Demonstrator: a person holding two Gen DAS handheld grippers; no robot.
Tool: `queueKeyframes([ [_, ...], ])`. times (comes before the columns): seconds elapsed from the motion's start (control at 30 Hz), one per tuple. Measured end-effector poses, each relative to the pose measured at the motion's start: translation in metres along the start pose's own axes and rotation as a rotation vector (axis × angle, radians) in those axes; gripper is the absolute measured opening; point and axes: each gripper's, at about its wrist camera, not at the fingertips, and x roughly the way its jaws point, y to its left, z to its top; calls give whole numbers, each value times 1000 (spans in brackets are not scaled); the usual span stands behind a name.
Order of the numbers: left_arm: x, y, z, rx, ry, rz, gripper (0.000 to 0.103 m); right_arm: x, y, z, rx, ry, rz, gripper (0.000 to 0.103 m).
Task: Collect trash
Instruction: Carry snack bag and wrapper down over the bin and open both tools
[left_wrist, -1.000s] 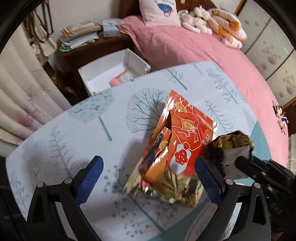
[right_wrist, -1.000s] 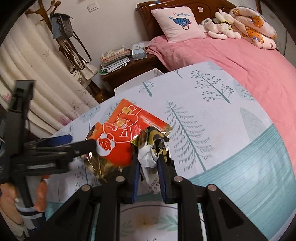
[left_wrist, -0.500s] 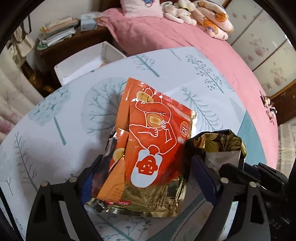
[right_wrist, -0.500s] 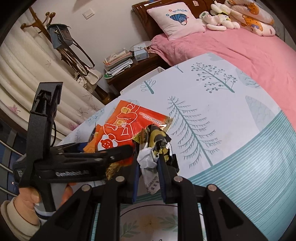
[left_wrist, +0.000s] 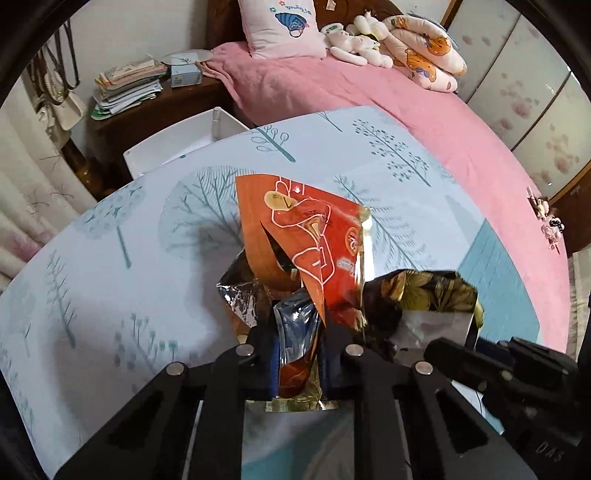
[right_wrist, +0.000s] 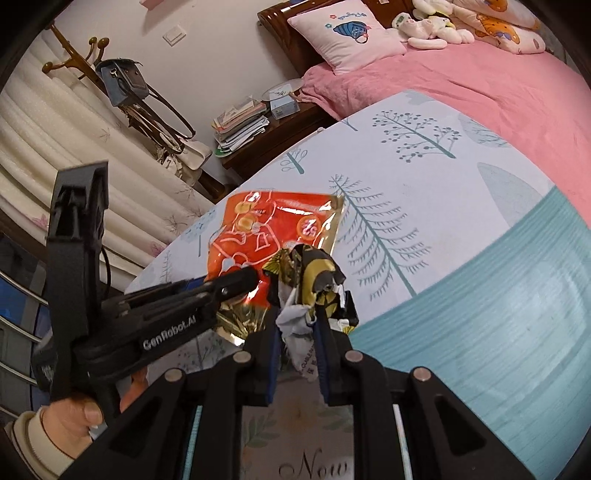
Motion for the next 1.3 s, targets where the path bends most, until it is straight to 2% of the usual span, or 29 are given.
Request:
queueKeyframes([
  [0.23, -64, -24, -49, -85, -34, -29, 11, -53, 3, -32, -64, 19, 27, 16],
  [0.33, -98, -44, -76, -102, -52, -16, 11, -87, 5, -54, -119, 34, 19, 16],
  [0.47, -151, -85, -125, -129, -101, 29, 11, -133, 1, -83, -177, 51, 25, 16],
  [0.6, -195, -133, -177, -182, -144, 74, 11, -189, -5, -120, -299, 63, 45, 16],
  [0.7, -221, -176, -228, -241, -170, 122, 11, -228, -17, -146, -388, 76, 73, 16],
  [0.87, -240, -236, -307, -328, -159, 157, 11, -284, -44, -188, -520, 96, 103, 16],
  [1.03, -250, -289, -365, -341, -136, 199, 11, -322, -66, -223, -597, 122, 100, 16],
  [1.2, -249, -332, -416, -323, -74, 250, 11, -334, -84, -260, -641, 187, 97, 16],
  [1.3, -240, -344, -434, -319, -36, 263, 11, -330, -93, -284, -659, 231, 92, 16],
])
